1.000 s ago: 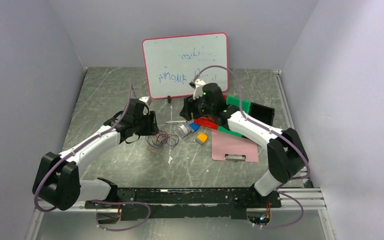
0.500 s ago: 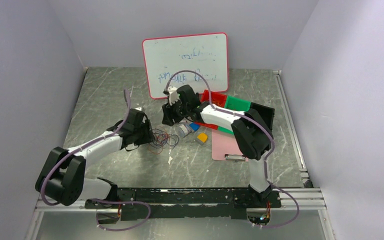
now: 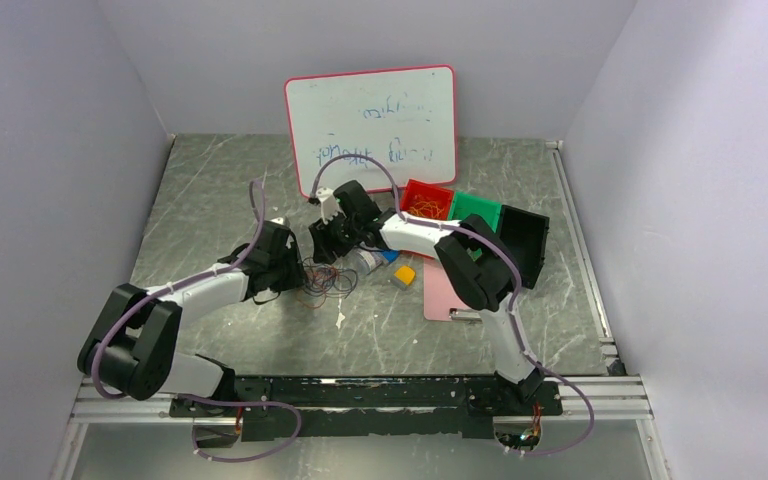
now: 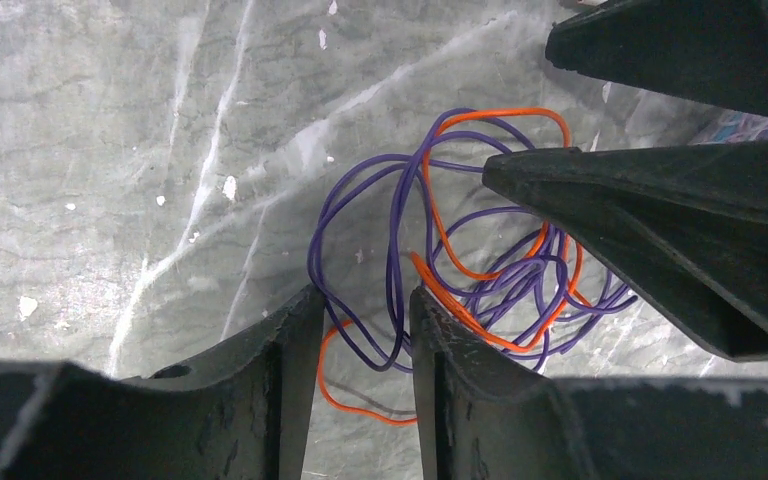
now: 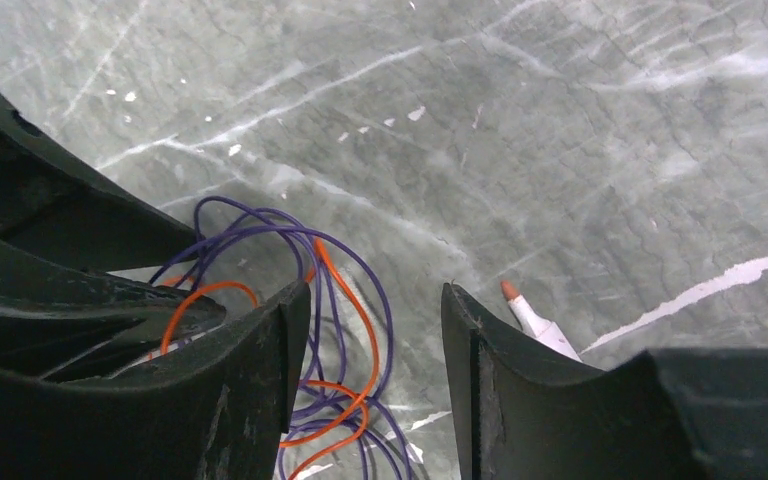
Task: Untangle the cables
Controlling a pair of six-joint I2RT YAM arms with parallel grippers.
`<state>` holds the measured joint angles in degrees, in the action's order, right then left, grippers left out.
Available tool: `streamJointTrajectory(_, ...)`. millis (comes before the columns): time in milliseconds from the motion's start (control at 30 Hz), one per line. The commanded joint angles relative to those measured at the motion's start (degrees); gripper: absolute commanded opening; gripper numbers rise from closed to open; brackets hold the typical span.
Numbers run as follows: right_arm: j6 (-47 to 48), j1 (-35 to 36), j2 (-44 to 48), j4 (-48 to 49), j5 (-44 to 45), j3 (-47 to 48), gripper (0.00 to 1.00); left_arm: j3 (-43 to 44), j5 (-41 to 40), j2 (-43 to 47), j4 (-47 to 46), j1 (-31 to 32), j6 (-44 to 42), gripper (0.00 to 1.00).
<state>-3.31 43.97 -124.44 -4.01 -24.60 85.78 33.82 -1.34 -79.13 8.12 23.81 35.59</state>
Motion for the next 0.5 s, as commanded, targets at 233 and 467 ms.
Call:
streamJointTrajectory(233,1.4,0.0,-2.3,0.1,0.7,1.8,0.43,-0.6,-1.2,-1.1,-2.3,-0.4,-0.9,0.44)
streamJointTrajectory(467,1.0,0.0,-1.9,1.0,0.0,1.3,0.26,0.4,-1.9,-3.0,-3.1,-0.6,-0.6,0.54)
